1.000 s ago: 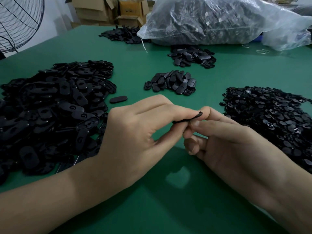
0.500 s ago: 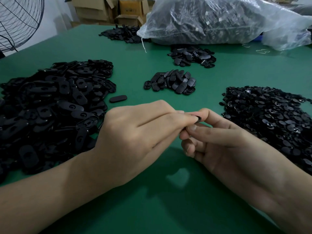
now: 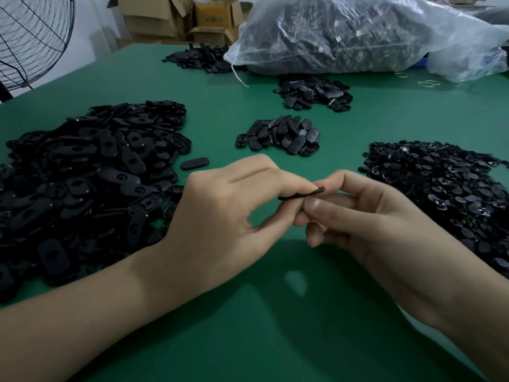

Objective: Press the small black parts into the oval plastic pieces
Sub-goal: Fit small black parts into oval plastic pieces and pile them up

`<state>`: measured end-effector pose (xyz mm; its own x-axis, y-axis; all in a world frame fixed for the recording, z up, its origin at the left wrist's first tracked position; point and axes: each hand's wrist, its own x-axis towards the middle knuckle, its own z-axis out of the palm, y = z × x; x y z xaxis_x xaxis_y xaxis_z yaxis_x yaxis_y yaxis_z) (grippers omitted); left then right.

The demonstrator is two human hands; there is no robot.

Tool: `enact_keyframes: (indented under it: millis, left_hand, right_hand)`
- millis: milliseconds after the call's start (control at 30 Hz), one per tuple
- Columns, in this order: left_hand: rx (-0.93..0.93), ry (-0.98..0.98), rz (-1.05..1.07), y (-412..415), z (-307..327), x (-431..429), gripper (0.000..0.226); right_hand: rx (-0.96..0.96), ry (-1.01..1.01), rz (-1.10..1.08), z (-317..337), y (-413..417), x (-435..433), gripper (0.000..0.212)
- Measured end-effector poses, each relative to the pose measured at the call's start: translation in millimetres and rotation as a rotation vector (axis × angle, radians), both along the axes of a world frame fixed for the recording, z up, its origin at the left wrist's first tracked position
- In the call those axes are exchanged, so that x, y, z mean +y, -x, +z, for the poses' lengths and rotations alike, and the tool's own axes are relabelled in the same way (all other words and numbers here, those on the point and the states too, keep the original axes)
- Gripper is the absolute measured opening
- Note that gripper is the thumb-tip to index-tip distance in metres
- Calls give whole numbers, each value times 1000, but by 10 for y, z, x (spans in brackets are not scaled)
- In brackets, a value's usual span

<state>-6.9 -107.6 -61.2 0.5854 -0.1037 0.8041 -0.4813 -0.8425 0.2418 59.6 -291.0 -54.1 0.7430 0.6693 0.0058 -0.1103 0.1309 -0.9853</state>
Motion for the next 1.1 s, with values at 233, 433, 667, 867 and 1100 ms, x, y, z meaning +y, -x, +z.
enact_keyframes:
  millis: [233,433,667,867,1100]
  left_hand:
    - [171,204,-16,-8,29,-41,19]
    - [231,291,-87,-11,32,-44,20]
    - [414,486,-180,-39,-41,15,24]
    - [411,170,-131,-124,45,8,49]
    - [508,123,64,-520,290,335,51]
  right_hand:
    - [-523,216,-141,14,-28,1,15]
    - [-739,286,-223,4,-26,-5,16]
    - [-672,319,-210,-16,-40,1,18]
    - [-558,322,-220,-21,-129,-34,23]
    - [-538,323,-275,-28,-187,-62,12]
